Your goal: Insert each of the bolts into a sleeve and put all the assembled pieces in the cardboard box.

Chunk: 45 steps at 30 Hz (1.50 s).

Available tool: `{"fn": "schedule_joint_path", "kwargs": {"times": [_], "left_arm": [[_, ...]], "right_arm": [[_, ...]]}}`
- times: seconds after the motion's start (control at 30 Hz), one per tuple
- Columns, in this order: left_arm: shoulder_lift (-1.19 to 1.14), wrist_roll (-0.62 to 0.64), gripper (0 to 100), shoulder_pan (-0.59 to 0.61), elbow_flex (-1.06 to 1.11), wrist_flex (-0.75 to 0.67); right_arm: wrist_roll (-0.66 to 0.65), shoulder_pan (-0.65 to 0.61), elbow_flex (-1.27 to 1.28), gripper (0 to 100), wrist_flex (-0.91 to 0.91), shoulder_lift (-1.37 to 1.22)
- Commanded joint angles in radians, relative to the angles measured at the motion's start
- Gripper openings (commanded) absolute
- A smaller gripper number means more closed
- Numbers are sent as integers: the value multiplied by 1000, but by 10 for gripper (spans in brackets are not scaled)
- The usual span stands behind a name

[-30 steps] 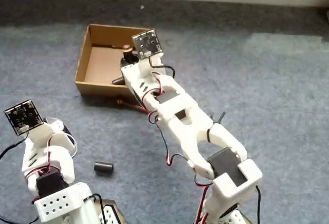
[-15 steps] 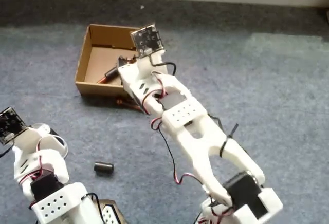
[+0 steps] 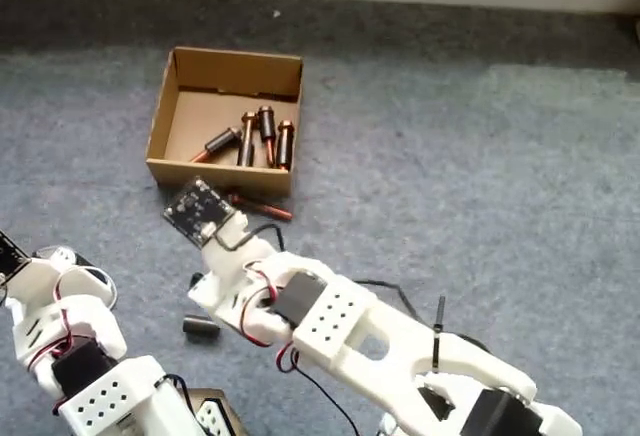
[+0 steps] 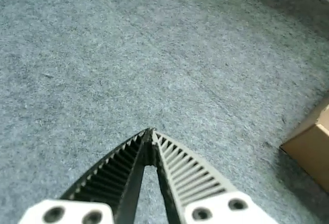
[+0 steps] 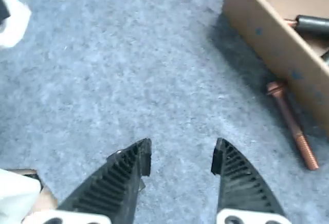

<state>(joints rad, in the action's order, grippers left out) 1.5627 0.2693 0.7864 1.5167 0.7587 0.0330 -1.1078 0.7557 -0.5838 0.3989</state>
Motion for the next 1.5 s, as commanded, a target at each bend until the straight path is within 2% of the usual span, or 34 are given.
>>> {"fn": "schedule_joint_path", "kwargs": {"times": [0.0, 0.3, 0.47, 0.6, 0.97, 1.2, 1.3, 1.47], "left_arm": [[5, 9, 8, 28, -28, -23], [5, 55, 8, 119, -25, -46], [-2, 57, 8, 119, -21, -64], [1, 57, 8, 113, -21, -66], [4, 57, 8, 113, -8, -86], [4, 57, 8, 113, -8, -84], [4, 57, 8, 113, -8, -84], [4, 57, 8, 113, -8, -83]], "right_arm": [[8, -77, -5, 180, -4, 41], [9, -122, -85, 183, -18, -248], [14, -120, -225, 183, -160, -358], [71, -122, -291, 183, -209, -421], [-12, -124, -311, 176, -208, -570], [-23, -122, -311, 2, -168, -576], [-83, -120, -309, 5, -168, -572], [-95, -87, -311, 8, -171, -568]]}}
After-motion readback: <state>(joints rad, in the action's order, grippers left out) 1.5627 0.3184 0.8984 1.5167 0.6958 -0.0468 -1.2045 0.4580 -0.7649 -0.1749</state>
